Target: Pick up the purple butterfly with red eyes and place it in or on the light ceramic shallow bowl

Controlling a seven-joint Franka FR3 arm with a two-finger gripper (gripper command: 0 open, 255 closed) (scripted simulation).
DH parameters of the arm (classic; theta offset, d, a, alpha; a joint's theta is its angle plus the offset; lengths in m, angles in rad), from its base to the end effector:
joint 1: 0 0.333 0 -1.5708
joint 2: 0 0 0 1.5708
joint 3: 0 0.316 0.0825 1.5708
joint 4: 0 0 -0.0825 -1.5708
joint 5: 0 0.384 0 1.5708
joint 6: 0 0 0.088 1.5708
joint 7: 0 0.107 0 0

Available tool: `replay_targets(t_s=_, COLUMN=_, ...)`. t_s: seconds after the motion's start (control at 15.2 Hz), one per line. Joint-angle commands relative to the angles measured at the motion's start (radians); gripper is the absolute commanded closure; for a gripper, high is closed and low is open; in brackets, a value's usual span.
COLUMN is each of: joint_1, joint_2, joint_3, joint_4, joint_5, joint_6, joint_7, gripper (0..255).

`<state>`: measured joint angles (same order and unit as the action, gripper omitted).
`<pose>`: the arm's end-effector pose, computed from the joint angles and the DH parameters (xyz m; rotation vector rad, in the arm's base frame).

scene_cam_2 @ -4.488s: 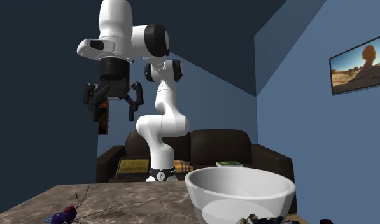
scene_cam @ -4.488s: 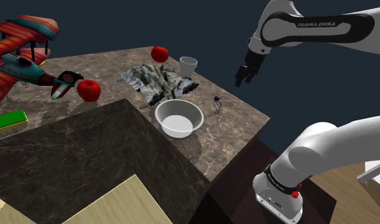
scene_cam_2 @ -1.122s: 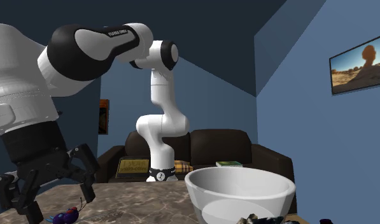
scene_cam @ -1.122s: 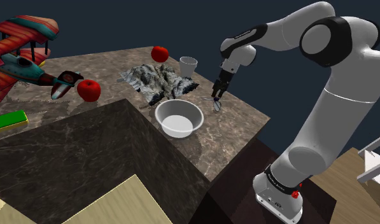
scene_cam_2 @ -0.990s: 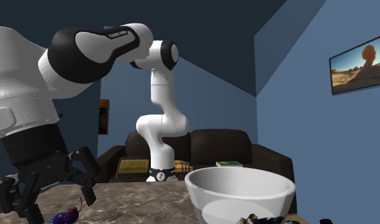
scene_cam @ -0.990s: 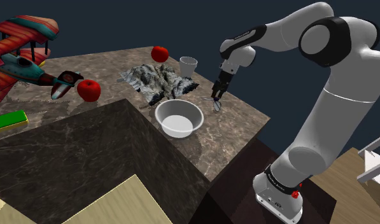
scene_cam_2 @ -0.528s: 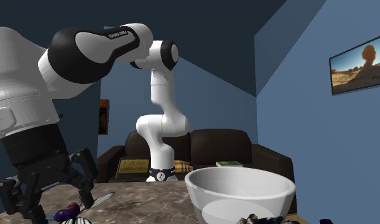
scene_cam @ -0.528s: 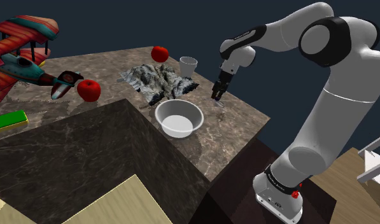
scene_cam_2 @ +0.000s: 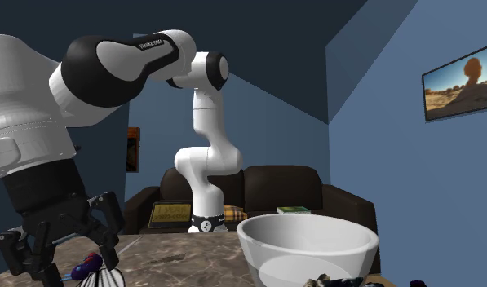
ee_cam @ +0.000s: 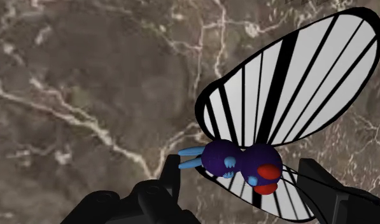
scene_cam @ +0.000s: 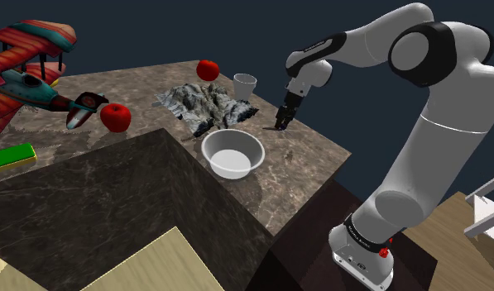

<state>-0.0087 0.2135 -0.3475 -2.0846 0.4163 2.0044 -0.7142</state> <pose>0.5211 -0.1653 0.3117 -2.7576 -0.1740 0.1253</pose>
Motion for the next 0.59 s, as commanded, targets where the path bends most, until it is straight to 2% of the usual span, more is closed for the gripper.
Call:
replay_targets(t_s=0.0, joint_1=0.0, joint_2=0.001, joint_3=0.0, joint_4=0.0, joint_5=0.0, joint_6=0.0, joint_7=0.0, gripper=255)
replay_targets(t_s=0.53, joint_1=0.004, joint_2=-0.06, joint_3=-0.008, joint_4=0.036, joint_5=-0.037, joint_6=-0.085, joint_7=0.045, gripper=255)
